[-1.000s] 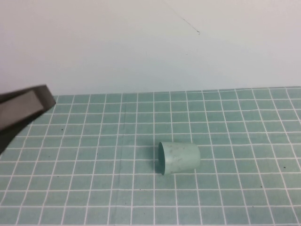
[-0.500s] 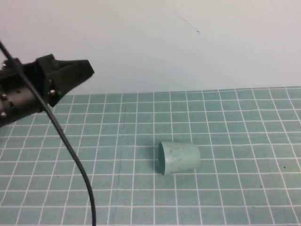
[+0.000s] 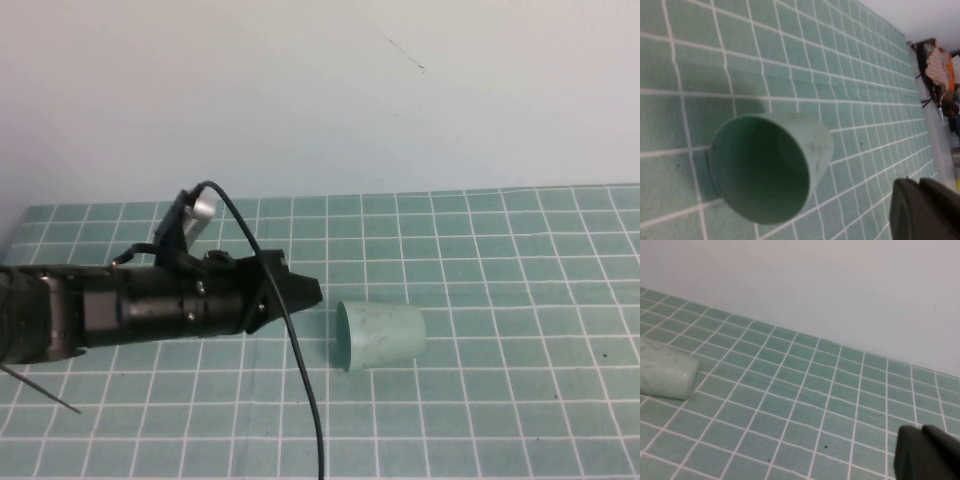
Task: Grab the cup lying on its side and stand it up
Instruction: Stand the fallen cup upright
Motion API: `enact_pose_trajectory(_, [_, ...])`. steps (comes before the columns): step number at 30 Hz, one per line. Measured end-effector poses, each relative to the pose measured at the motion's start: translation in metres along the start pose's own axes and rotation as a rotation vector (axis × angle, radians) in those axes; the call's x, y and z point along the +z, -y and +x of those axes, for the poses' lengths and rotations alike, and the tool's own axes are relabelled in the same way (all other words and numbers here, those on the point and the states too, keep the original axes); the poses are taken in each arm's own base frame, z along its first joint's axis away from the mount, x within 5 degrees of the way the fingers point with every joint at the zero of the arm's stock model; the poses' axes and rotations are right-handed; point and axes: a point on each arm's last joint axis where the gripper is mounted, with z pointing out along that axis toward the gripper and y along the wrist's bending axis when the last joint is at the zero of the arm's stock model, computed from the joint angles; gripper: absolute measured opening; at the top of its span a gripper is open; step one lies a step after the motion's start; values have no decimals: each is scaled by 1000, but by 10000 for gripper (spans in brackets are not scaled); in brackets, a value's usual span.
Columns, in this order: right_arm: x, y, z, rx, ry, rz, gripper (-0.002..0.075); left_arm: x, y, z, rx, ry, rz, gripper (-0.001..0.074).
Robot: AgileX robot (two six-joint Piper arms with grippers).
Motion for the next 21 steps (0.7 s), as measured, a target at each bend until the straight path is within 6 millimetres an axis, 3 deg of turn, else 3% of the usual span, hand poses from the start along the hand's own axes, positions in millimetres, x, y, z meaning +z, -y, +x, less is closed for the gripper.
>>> enact_pose_trajectory(6, [0, 0, -1, -14, 6, 4, -3, 19, -19, 11, -87, -61, -37, 18])
enact_pose_trajectory(9, [0, 0, -1, -14, 6, 4, -3, 22, -25, 13, -87, -73, -48, 95])
enact_pose_trajectory(16, [0, 1, -4, 6, 40, 11, -3, 27, -28, 18, -95, -102, -24, 388])
enact_pose_trajectory(21, [0, 1, -4, 8, 44, 12, -3, 35, -36, 24, -116, -130, -37, 426])
